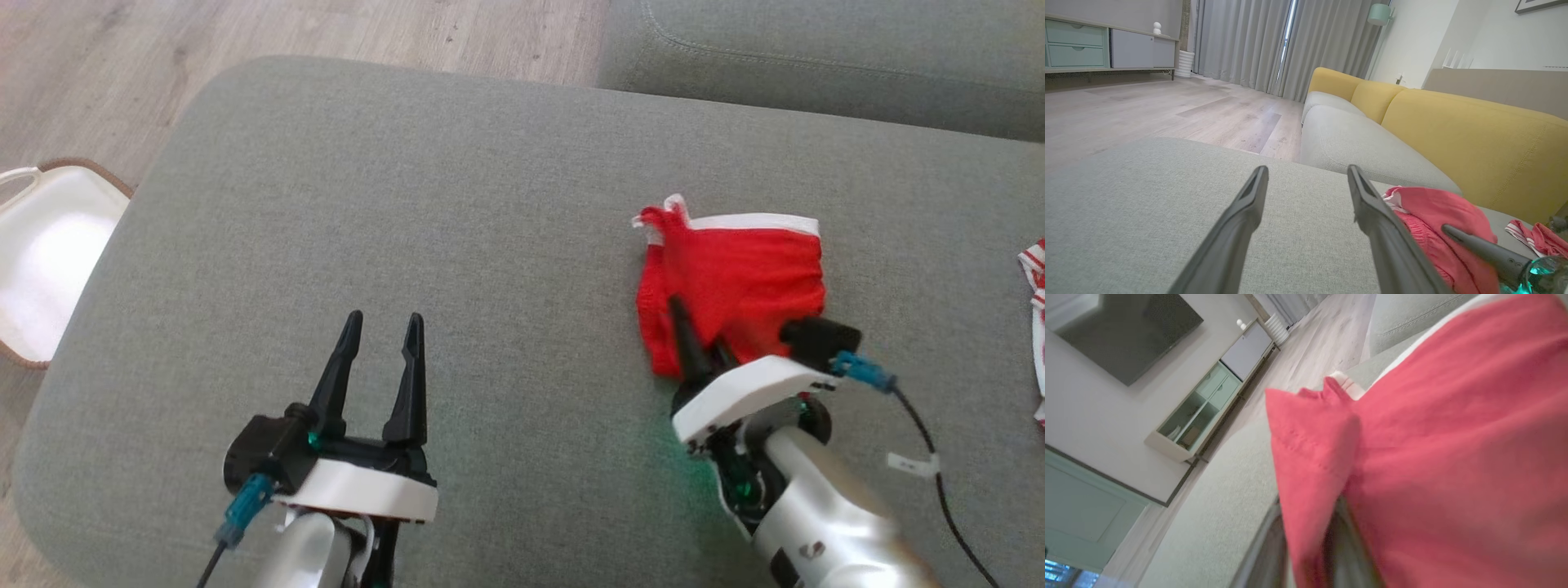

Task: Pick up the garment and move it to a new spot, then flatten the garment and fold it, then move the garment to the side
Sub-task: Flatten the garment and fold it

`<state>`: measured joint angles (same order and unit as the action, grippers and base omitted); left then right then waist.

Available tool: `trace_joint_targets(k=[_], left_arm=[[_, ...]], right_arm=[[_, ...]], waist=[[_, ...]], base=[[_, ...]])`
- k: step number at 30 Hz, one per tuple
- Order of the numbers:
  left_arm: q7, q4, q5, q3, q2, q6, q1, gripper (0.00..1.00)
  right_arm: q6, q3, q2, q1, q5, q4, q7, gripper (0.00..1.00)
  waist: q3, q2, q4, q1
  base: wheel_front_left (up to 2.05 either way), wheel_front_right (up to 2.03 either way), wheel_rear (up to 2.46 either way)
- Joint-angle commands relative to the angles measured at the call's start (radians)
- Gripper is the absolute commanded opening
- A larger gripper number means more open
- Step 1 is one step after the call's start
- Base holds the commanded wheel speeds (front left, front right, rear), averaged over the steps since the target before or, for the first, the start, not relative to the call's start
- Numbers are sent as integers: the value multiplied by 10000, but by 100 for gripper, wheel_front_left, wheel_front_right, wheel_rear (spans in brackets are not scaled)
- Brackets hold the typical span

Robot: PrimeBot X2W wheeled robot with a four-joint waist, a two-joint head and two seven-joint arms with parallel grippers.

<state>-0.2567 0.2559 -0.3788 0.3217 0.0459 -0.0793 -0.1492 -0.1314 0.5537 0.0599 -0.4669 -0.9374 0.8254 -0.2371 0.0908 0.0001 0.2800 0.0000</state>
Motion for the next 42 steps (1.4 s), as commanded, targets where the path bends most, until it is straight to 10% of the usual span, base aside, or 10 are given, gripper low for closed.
trace_joint_targets(k=[1, 16, 22, 32, 42], left_arm=[[-51, -293, -30, -346, 43, 29, -132, 100], [-51, -339, 51, -648, 43, 31, -127, 100], [-51, -454, 179, -924, 43, -32, -218, 100], [-51, -951, 224, -1259, 43, -89, -245, 100], [-51, -1458, 254, -1281, 43, -187, -36, 100]], right_arm=[[7, 476, -97, -478, 188, -166, 49, 100], [7, 3086, -97, -127, -48, -420, 1960, 100], [7, 2966, 222, -238, 129, -1367, 1051, 100], [7, -617, 1313, 18, 3063, -2548, -237, 100], [7, -4616, 79, 2515, 7209, -5215, -245, 100]], waist=[[2, -1, -40, 0], [-132, -1, -964, 0], [-230, -1, -1871, 0], [-333, -1, -2872, 0], [-264, -1, -3362, 0]], base=[[0, 0, 0], [0, 0, 0], [0, 0, 0], [0, 0, 0], [0, 0, 0]])
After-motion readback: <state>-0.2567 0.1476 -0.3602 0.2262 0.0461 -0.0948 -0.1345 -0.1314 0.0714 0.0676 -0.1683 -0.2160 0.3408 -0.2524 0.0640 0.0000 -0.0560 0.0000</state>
